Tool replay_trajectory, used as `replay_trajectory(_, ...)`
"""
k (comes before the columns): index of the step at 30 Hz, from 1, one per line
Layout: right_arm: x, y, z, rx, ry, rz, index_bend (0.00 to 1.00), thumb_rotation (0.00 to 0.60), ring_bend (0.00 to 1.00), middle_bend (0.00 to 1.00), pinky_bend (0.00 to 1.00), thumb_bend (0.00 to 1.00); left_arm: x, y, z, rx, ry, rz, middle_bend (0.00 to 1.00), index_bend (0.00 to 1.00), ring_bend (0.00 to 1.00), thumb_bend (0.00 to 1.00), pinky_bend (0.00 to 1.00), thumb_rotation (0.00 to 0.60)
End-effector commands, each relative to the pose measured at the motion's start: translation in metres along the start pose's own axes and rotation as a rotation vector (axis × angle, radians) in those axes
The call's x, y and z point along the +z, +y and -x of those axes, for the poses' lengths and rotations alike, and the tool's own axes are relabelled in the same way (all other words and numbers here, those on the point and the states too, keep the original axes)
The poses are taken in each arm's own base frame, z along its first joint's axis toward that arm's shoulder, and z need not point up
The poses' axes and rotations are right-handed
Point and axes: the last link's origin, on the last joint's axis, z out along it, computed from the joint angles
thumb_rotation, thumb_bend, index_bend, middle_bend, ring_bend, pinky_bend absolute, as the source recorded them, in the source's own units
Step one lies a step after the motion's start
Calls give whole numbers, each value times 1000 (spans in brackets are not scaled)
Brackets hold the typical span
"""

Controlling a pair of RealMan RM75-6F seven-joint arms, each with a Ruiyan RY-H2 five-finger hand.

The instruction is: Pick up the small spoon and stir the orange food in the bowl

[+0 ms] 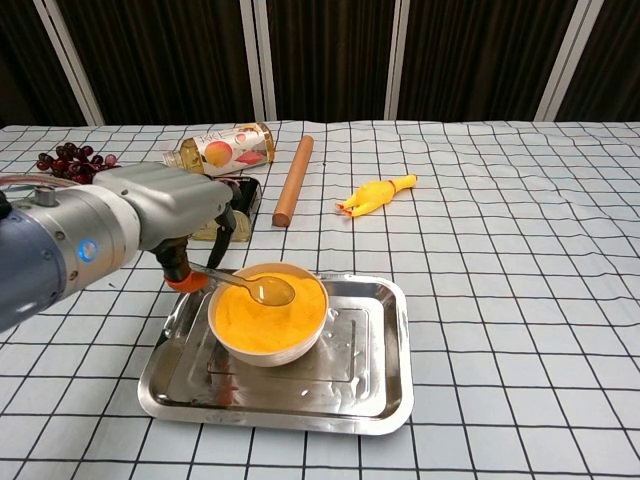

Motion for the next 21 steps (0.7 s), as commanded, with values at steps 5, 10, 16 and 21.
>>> replay_trajectory(5,0,0,1,-2,-3,-1,0,600,0,0,0,317,0,-1,1,12,-13,-17,0,452,12,405,108,600)
replay_trajectory(10,0,-1,0,0,0,-3,0,600,0,0,0,317,-1,-3,-2,-14,-8,-13,0,336,12,324,104,600)
replay_trajectory(16,0,0,0,3,0,-3,0,600,0,0,0,316,-9,-9,-14,-104,40,18,0,220,12,196,103,600)
replay_trajectory(21,0,0,0,1,-1,-4,0,600,0,0,0,317,-16,-26,-26,-143,90,18,77,170,134,91,264,600)
